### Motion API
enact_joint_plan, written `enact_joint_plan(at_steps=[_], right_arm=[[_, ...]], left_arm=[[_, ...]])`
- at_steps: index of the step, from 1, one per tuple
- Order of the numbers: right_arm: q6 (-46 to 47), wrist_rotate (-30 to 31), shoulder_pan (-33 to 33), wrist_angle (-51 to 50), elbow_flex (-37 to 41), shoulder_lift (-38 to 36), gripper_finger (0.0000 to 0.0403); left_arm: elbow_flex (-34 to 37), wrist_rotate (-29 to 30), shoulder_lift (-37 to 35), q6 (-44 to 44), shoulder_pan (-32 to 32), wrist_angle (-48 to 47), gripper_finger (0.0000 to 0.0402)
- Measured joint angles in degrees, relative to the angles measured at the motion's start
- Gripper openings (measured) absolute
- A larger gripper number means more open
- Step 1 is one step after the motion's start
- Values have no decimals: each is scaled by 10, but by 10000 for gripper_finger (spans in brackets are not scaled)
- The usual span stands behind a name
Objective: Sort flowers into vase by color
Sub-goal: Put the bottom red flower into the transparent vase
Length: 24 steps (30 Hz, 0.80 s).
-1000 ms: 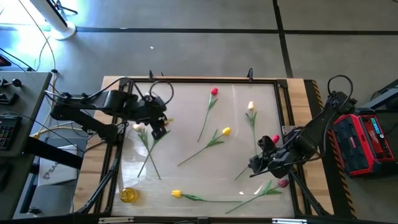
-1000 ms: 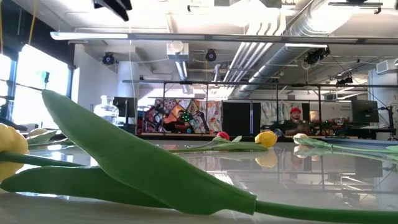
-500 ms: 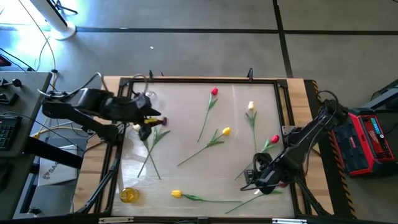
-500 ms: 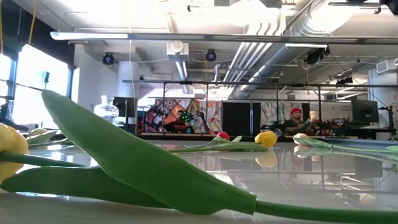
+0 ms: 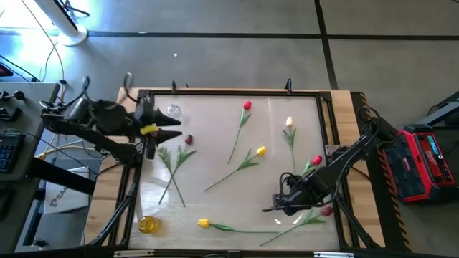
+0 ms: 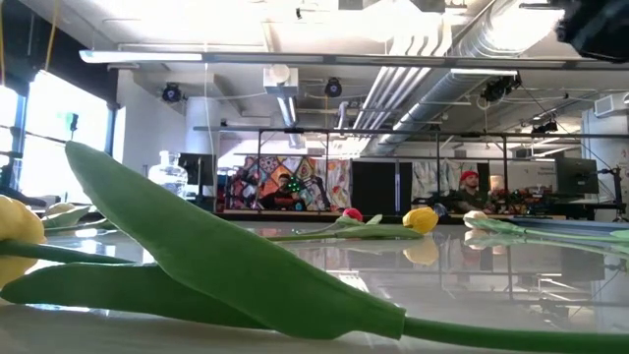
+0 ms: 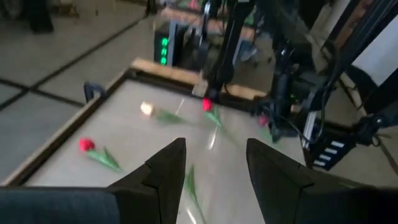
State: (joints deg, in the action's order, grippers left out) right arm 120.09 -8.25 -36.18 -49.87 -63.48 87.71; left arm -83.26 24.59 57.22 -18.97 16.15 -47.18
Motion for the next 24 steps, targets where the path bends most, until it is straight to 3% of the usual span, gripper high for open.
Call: enact_joint_plan(at_steps=[4, 7, 12, 15, 19, 24], right_arm=[[-39, 3, 19, 9, 0, 1, 149], [-60, 27, 32, -48, 0, 9, 149], [-26, -2, 66, -158, 0, 23, 149], [0, 2, 91, -173, 0, 23, 149], [33, 51, 117, -177, 4, 23, 149], [80, 34, 125, -153, 62, 23, 149]], left_arm=[[0, 2, -8, 48, 0, -3, 156], [0, 6, -4, 90, 0, -4, 156], [1, -4, 25, 112, -1, 2, 156], [1, -16, 35, 106, -1, 4, 156], [1, -14, 40, 96, -1, 2, 156], [10, -20, 39, 76, -1, -1, 156]])
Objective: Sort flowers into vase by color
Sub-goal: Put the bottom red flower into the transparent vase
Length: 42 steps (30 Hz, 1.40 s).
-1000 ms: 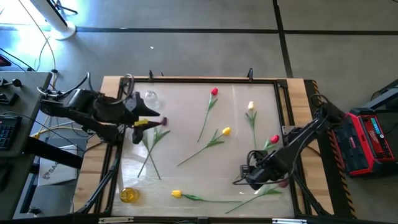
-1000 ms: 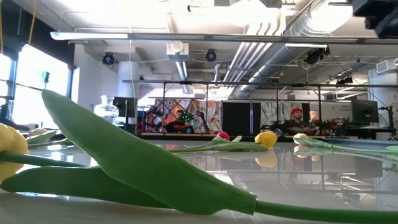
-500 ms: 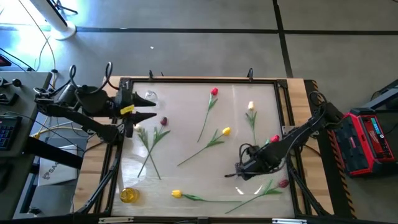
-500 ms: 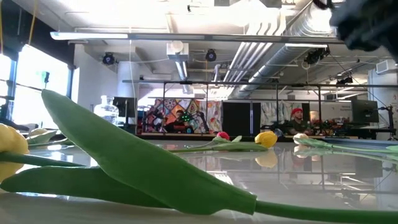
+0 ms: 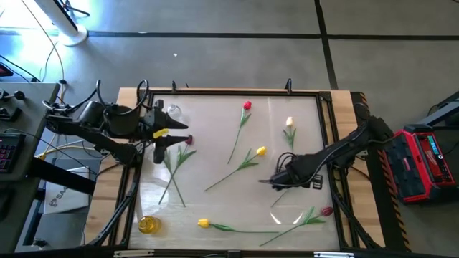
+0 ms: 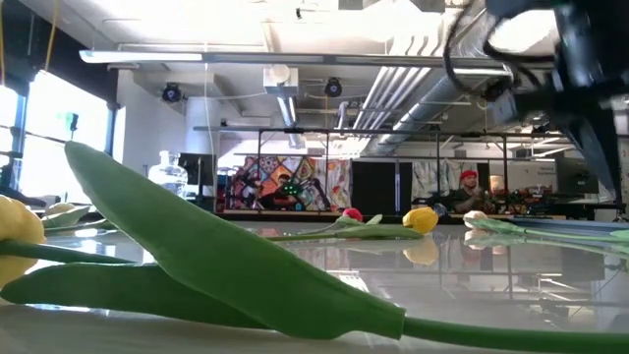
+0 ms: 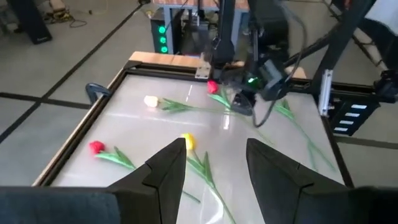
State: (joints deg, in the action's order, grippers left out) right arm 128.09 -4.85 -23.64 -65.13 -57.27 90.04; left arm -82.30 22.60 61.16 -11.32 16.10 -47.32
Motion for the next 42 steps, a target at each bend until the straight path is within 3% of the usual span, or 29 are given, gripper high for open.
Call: enact_joint_plan(at_steps=[7, 18, 24, 31, 42], right_arm=[[44, -28, -9, 122, 69, -1, 149], [45, -27, -9, 62, 71, -4, 149], [43, 12, 13, 35, 73, -5, 149], [50, 26, 43, 57, 129, -6, 149], [41, 33, 60, 79, 152, -7, 135]], left_arm=[[78, -74, 4, 8, -2, 117, 156], [97, -150, 28, 10, -69, 142, 156], [97, -156, 21, -3, -94, 142, 156], [97, -157, 21, -5, -129, 104, 156], [97, -156, -39, -6, -191, 38, 156]])
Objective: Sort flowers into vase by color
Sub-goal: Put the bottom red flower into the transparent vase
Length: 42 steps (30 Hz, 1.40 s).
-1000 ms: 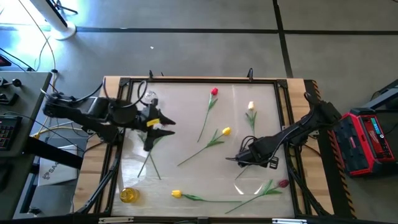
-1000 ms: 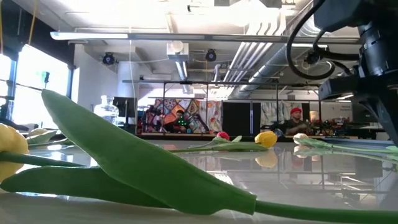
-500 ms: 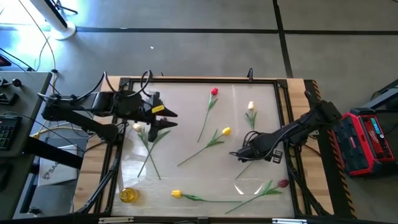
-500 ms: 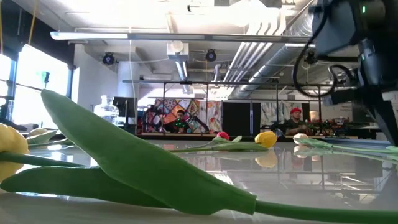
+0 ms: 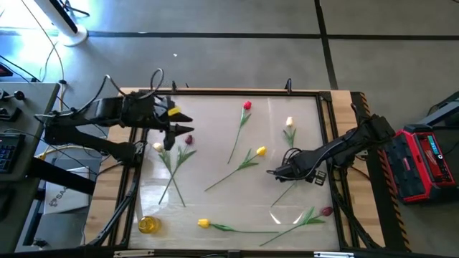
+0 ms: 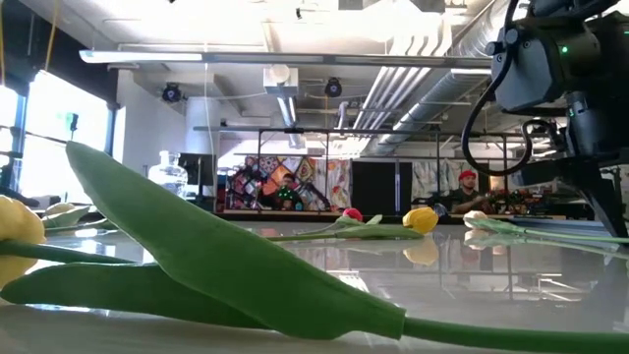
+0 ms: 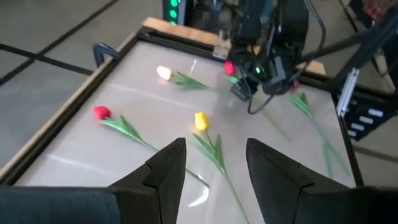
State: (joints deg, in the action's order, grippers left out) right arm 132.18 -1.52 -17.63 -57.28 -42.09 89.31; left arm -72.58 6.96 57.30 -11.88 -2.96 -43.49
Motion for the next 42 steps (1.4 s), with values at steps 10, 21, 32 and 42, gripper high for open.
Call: enact_joint_plan(at_steps=[10, 21, 32, 42], right_arm=[[-10, 47, -1, 0, 1, 3, 31], [-14, 64, -12, -18, -9, 5, 4], [-17, 86, -33, -88, -69, 6, 1], [-21, 143, -54, -179, -160, 5, 1]], left_arm=[[0, 0, -68, 0, -33, -13, 156], [0, 1, -124, 0, -38, -20, 156], [0, -3, -130, -15, -38, -28, 156], [0, -4, -130, -26, -38, -30, 156]])
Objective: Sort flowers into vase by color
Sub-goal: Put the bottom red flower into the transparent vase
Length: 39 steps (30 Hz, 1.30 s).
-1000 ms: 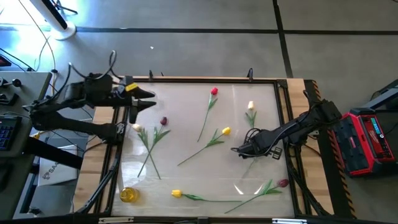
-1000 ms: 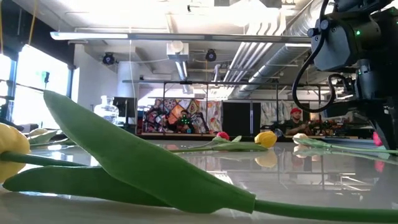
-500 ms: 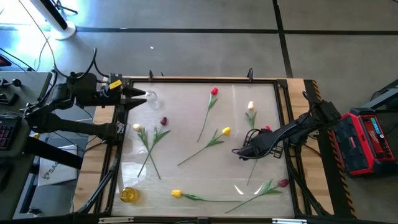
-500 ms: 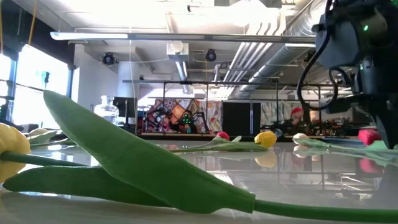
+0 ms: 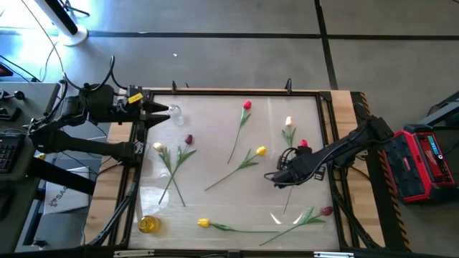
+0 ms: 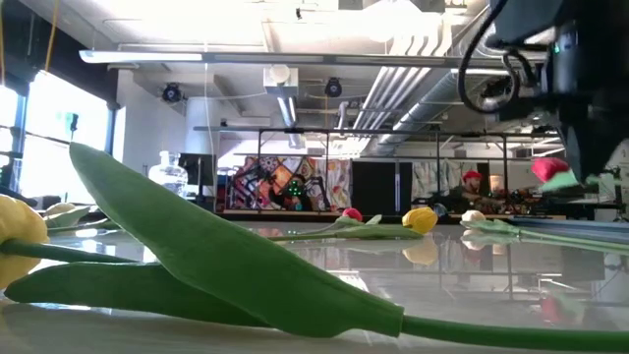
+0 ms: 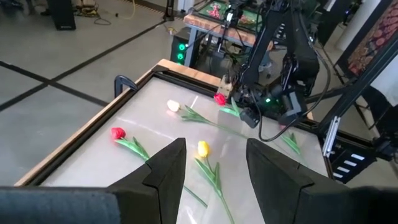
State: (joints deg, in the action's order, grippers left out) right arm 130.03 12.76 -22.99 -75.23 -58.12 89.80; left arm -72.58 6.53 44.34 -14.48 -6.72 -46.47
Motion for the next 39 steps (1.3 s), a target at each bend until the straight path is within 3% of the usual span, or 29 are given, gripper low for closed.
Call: enact_joint_plan(at_steps=[7, 15, 26, 39], right_arm=[[-14, 70, -10, -38, -55, 0, 0], [-52, 191, -37, -37, -96, 0, 0], [-89, 344, -46, 1, -113, -1, 0], [-272, 403, -16, 108, -113, -2, 0]], left_arm=[[0, 0, 0, -5, 0, 0, 156], [0, 0, 0, -4, 0, 0, 156], [0, 0, 0, -5, 0, 0, 156], [0, 0, 0, -5, 0, 0, 156]])
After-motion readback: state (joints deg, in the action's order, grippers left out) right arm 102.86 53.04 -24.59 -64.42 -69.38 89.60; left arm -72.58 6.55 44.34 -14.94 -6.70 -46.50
